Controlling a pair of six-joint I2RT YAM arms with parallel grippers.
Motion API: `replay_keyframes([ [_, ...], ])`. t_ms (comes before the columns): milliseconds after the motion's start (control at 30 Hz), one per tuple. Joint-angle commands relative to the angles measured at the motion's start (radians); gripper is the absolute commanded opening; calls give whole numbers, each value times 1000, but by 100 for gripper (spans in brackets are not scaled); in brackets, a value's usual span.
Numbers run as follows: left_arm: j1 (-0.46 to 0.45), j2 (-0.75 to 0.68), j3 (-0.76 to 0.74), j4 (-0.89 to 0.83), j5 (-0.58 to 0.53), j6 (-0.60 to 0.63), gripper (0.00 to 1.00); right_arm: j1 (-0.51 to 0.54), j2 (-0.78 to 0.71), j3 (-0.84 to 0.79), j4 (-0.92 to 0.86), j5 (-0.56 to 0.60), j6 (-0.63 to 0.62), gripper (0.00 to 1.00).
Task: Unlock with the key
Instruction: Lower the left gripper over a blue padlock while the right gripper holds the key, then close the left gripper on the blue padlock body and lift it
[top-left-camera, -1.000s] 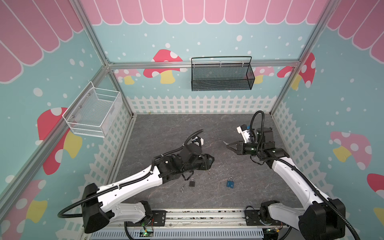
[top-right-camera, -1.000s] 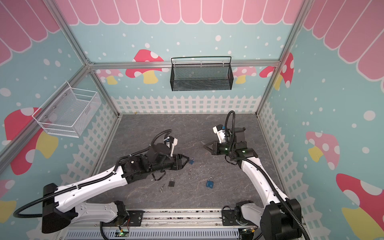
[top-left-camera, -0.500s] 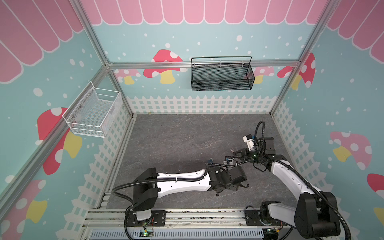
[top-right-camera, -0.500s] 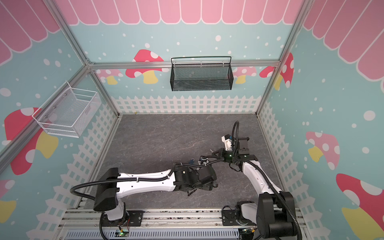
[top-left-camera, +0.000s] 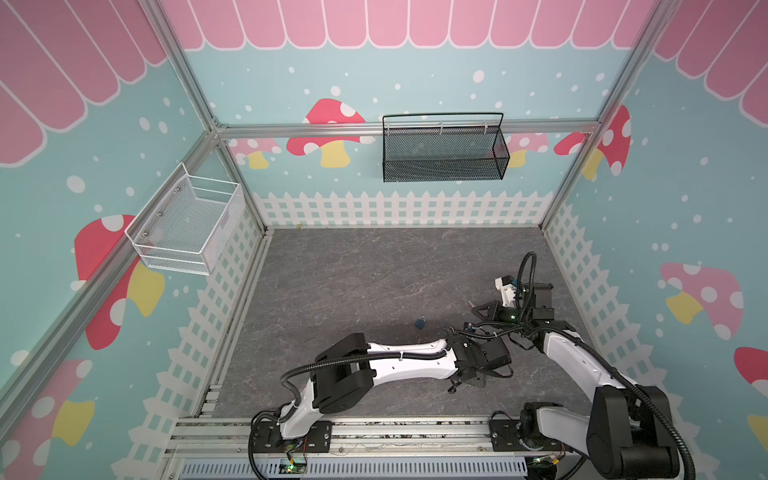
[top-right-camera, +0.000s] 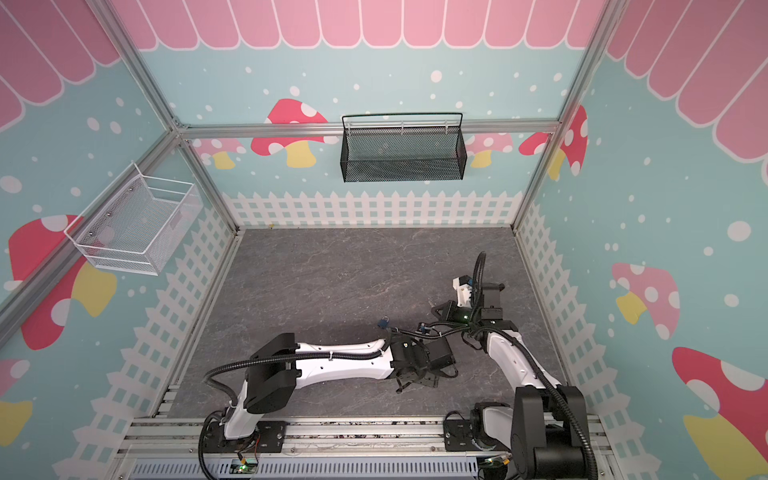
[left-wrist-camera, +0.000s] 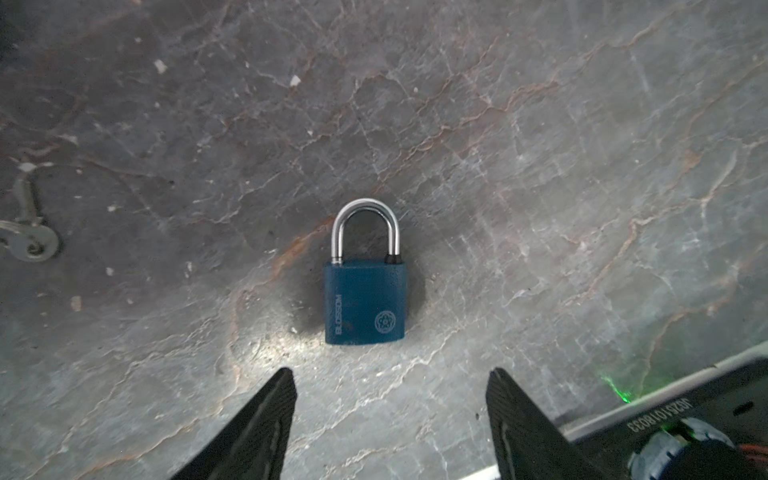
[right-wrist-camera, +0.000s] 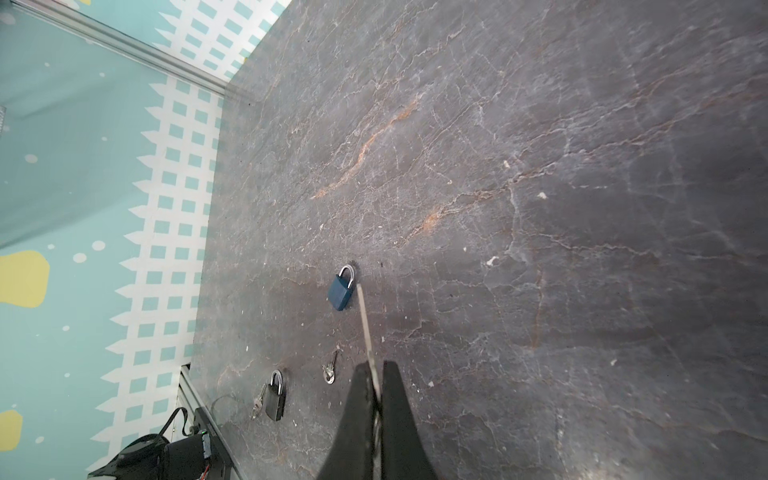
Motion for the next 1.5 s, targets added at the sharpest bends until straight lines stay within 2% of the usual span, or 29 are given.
replay_keyframes([
  [0, 20, 28, 27, -44, 16, -21, 71, -23, 29, -21, 52, -13, 13, 0],
  [100, 33, 48, 42, -44, 22, -13, 70, -38, 44, -33, 87, -45, 29, 0],
  [367, 47, 121, 125, -69, 29, 15, 64, -51, 51, -39, 100, -40, 25, 0],
  [667, 44, 203, 227, -202, -21, 11, 56, -62, 63, -42, 104, -54, 21, 0],
  [900, 42, 225, 226, -203, -9, 1, 53, -65, 73, -49, 106, -65, 19, 0],
  [1100, 41, 251, 215, -204, 66, 16, 51, -65, 77, -50, 107, -68, 15, 0],
  [1233, 39, 247, 170, -214, 50, -6, 48, -65, 85, -45, 107, -73, 13, 0],
  [1400, 39, 258, 171, -244, 35, 10, 42, -66, 94, -38, 112, -84, 15, 0],
  [1467, 41, 258, 171, -251, 22, 13, 35, -67, 94, -38, 112, -89, 17, 0],
])
